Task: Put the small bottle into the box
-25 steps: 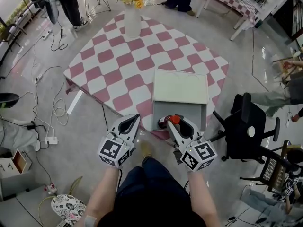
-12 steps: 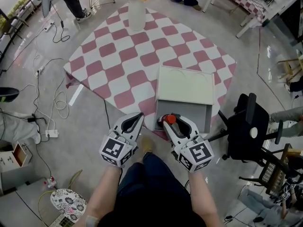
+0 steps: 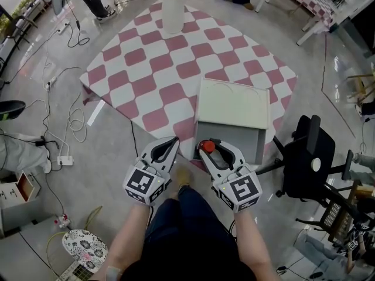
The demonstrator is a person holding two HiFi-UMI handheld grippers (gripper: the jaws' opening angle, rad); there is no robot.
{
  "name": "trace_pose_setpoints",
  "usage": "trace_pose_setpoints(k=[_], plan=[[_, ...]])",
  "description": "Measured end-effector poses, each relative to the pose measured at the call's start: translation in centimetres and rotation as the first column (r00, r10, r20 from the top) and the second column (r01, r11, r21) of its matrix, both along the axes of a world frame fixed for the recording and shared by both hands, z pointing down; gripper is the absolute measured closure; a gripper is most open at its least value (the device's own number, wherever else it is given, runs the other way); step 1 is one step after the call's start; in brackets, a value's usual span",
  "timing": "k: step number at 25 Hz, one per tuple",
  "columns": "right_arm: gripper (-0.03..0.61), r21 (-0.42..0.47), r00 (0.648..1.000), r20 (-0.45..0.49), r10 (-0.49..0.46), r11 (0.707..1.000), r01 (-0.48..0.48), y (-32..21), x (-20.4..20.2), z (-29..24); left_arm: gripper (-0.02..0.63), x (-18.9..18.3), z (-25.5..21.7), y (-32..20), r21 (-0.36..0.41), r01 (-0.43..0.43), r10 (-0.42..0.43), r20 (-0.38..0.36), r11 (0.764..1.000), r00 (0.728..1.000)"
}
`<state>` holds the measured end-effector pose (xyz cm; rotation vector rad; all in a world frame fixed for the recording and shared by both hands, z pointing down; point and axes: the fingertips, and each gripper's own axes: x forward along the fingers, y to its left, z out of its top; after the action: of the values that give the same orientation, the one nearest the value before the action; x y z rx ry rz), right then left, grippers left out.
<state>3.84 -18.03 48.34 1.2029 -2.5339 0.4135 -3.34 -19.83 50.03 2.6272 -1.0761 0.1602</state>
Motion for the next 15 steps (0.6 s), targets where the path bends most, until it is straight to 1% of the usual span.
trace_pose_setpoints(k=[6, 15], plan=[[0.430, 0.002, 0.998, -0.053, -0.043, 0.999, 0.044, 0.18, -0.55, 0.51, 0.604, -0.19, 0.20, -0.01, -0.003, 0.005, -0.005, -0.001, 1.000, 1.000], [0.430, 0.013, 0.992, -0.091, -0.081, 0.996, 0.083, 0.37, -0.76, 0.74, 0.604, -0.04, 0.37, 0.08, -0.012, 0.009, -0.009, -0.005, 1.000, 1.000]])
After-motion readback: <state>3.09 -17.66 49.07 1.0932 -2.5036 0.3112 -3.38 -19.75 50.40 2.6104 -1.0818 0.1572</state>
